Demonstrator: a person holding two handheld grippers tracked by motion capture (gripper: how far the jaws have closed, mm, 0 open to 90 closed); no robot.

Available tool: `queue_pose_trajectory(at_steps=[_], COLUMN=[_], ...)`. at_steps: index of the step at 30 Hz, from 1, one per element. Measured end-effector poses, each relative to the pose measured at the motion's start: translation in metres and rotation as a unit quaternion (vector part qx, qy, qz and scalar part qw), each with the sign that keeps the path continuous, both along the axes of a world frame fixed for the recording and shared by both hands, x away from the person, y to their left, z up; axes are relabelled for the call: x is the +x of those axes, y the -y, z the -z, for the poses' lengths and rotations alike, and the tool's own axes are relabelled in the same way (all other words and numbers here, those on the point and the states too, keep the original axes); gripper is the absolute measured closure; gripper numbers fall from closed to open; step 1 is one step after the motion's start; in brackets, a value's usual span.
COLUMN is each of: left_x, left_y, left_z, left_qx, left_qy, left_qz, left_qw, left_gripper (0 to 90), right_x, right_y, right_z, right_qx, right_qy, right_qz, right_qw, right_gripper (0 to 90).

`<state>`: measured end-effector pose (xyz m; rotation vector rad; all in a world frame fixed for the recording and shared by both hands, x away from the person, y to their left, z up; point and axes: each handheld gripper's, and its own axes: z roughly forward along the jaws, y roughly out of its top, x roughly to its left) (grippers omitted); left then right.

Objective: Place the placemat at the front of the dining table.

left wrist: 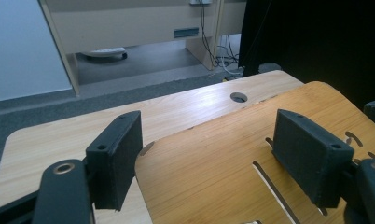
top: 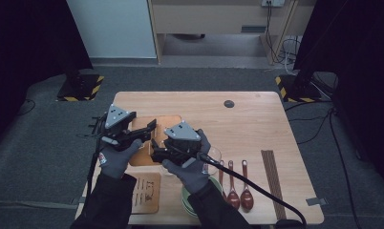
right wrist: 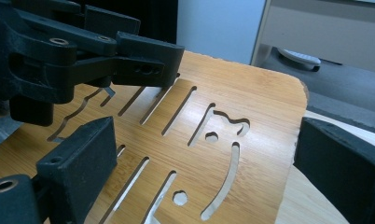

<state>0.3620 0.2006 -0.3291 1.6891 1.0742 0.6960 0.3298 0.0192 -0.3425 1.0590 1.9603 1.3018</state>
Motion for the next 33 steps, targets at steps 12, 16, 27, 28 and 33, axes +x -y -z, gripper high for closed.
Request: queue_pose_trajectory(at_steps=[12, 16, 27, 28, 33], left_x=[0.016, 0.021, 0.042, 0.044, 0.054], left_y=[0.031, 0.042, 0.066, 0.068, 0.077], left_z=[-0.01, -0.013, -0.015, -0.015, -0.015], left_qx=[0.005, 0.013, 0.013, 0.014, 0.017], left_qy=[0.008, 0.008, 0.007, 0.007, 0.007], left_qz=[0.015, 0.018, 0.03, 0.031, 0.034], left_qw=[0.9998, 0.9997, 0.9994, 0.9994, 0.9992], left_gripper=[24.3, 24.3, 24.3, 24.3, 24.3], right_x=[0.01, 0.014, 0.03, 0.032, 0.04], right_y=[0.03, 0.039, 0.063, 0.064, 0.073], right_z=[-0.009, -0.01, -0.011, -0.011, -0.011], right_qx=[0.004, 0.002, 0.002, 0.002, 0.005], right_qy=[0.005, 0.008, 0.009, 0.008, 0.008], right_qz=[0.019, 0.024, 0.035, 0.037, 0.042], right_qw=[0.9998, 0.9997, 0.9993, 0.9993, 0.9991], right_gripper=[6.2, 6.2, 6.2, 6.2, 6.2])
